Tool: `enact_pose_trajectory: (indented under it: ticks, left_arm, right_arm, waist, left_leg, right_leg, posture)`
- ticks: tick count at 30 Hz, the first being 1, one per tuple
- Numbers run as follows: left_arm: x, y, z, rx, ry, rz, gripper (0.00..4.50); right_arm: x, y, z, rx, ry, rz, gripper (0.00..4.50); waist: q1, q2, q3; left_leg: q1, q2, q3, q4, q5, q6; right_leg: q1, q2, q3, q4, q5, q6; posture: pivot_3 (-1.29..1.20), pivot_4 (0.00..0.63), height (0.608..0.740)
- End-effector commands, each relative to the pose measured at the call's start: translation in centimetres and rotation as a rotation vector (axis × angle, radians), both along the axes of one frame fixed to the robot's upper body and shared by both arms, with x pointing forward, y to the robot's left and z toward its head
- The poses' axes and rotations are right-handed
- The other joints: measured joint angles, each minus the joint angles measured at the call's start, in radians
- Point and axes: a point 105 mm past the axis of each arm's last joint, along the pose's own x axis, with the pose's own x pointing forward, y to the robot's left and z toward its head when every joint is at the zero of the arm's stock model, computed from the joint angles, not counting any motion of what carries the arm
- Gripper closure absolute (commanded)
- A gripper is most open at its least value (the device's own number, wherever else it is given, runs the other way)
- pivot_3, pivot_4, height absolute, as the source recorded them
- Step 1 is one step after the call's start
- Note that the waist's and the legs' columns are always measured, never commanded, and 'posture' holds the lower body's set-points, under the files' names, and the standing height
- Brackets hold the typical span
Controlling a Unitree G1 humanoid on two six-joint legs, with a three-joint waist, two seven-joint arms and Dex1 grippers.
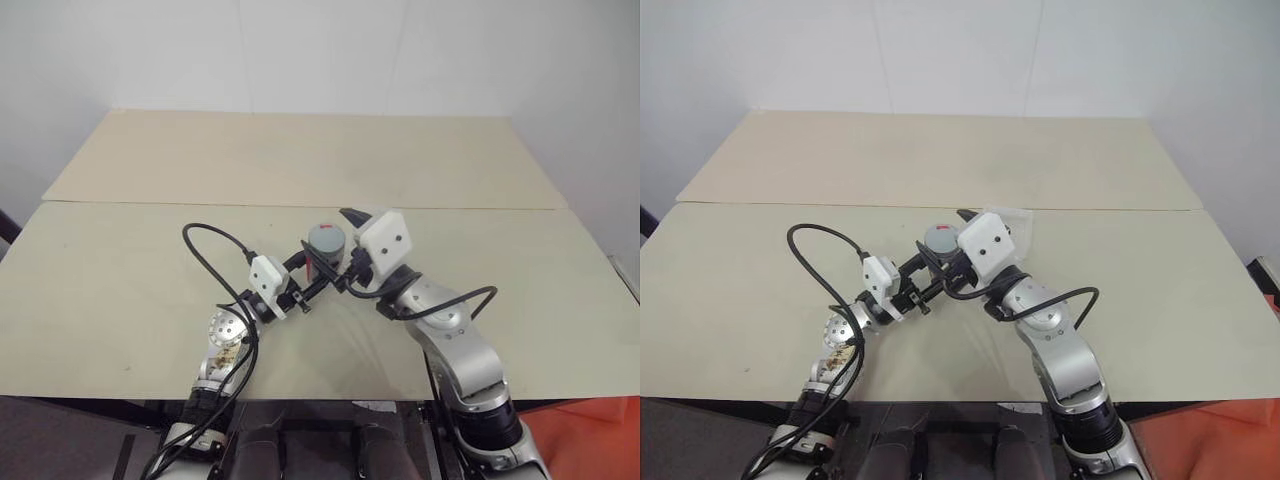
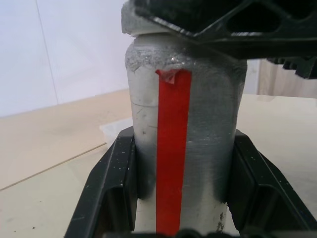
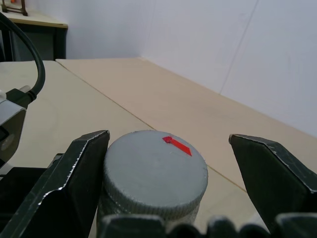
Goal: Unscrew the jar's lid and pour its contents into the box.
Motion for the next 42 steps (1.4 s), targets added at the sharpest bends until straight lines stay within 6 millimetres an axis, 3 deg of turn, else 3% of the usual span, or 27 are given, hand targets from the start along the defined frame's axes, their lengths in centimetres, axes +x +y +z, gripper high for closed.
enact_pose_trajectory:
  ticks: [1, 27, 42]
  left_arm:
    - [0.2, 0.2, 1.4, -0.033, -0.061, 0.002, 2.54]
    - [0.7, 0.8, 1.4, -0.026, -0.071, 0.015, 2.54]
    - [0.6, 1.1, 1.7, -0.020, -0.090, 0.023, 2.54]
  right_arm:
    - [-0.5, -1.0, 1.4, 0.019, -0.061, -0.027, 0.04]
    - [-1.4, -2.9, 0.6, -0.032, -0.053, -0.052, 0.04]
    - [-0.6, -4.6, 0.8, -0.052, -0.065, -0.103, 0.04]
  waist:
    - [0.000, 0.000, 0.000]
    - [0.000, 0.000, 0.000]
    - [0.000, 0.000, 0.000]
  left_leg:
    - [0.000, 0.000, 0.000, 0.000, 0.000, 0.000]
    - [0.000, 0.000, 0.000, 0.000, 0.000, 0.000]
    - [0.000, 0.000, 0.000, 0.000, 0.000, 0.000]
  right_leg:
    - [0.000, 0.000, 0.000, 0.000, 0.000, 0.000]
    - [0.000, 0.000, 0.000, 0.000, 0.000, 0.000]
    - [0.000, 0.000, 0.000, 0.000, 0.000, 0.000]
  posture:
    - [0.00, 0.150, 0.740]
    - [0.00, 0.150, 0.740]
    - [0.00, 0.150, 0.740]
